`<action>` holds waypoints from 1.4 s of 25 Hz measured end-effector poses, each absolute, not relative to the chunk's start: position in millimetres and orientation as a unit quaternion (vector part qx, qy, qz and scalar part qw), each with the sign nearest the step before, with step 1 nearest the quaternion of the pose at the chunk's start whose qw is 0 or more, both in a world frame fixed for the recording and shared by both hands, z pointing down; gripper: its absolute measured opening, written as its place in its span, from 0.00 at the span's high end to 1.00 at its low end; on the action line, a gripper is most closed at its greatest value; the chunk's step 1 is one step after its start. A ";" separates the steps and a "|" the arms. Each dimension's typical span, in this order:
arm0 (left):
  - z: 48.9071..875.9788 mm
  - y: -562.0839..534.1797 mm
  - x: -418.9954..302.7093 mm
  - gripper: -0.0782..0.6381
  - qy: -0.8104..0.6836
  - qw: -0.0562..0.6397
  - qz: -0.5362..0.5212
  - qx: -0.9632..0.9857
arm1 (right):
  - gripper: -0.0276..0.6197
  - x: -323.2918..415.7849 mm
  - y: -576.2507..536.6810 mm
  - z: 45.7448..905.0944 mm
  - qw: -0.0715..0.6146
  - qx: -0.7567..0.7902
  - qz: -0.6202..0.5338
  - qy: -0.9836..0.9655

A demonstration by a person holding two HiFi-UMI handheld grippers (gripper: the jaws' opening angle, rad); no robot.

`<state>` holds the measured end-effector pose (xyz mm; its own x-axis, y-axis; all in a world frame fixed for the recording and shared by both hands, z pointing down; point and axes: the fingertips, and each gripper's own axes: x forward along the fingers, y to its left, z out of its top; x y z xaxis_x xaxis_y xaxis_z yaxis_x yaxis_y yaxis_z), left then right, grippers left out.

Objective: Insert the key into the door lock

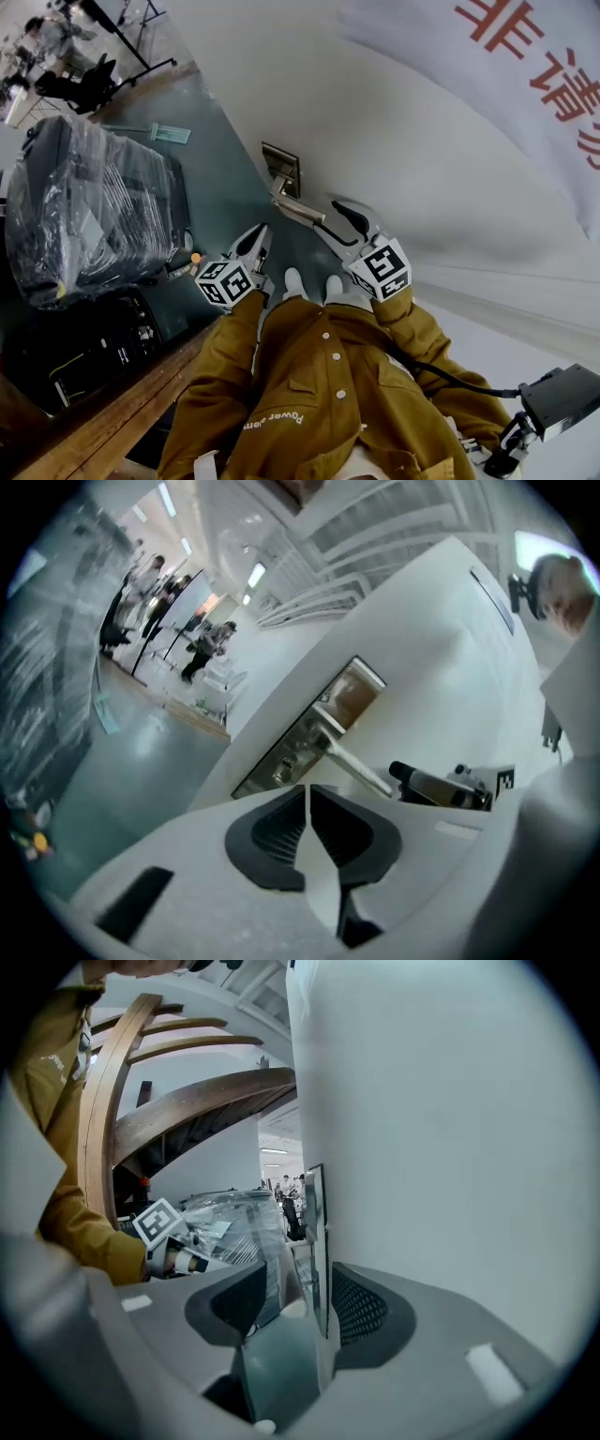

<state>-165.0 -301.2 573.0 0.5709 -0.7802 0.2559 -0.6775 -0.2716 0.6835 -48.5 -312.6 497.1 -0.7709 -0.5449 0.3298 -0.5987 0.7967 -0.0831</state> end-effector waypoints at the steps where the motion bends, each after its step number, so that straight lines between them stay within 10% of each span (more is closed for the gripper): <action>1: 561.2 -295.6 -163.9 0.89 -0.470 0.363 -0.049 0.803 | 0.63 -45.8 -311.4 490.1 0.139 0.311 0.089 -0.936; 5: 521.1 -276.8 -150.6 0.89 -0.495 0.276 0.012 0.824 | 0.95 -33.3 -309.1 470.8 0.114 0.353 0.066 -0.926; 35: 483.4 -248.3 -87.6 0.89 -0.479 0.223 0.037 0.848 | 0.95 -28.3 -294.0 491.9 0.116 0.365 0.114 -0.917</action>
<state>-87.6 -248.3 483.4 0.5392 -0.7955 0.2765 -0.8286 -0.4425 0.3430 -28.3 -294.0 491.9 -0.7070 -0.6424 0.2958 -0.6952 0.7081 -0.1237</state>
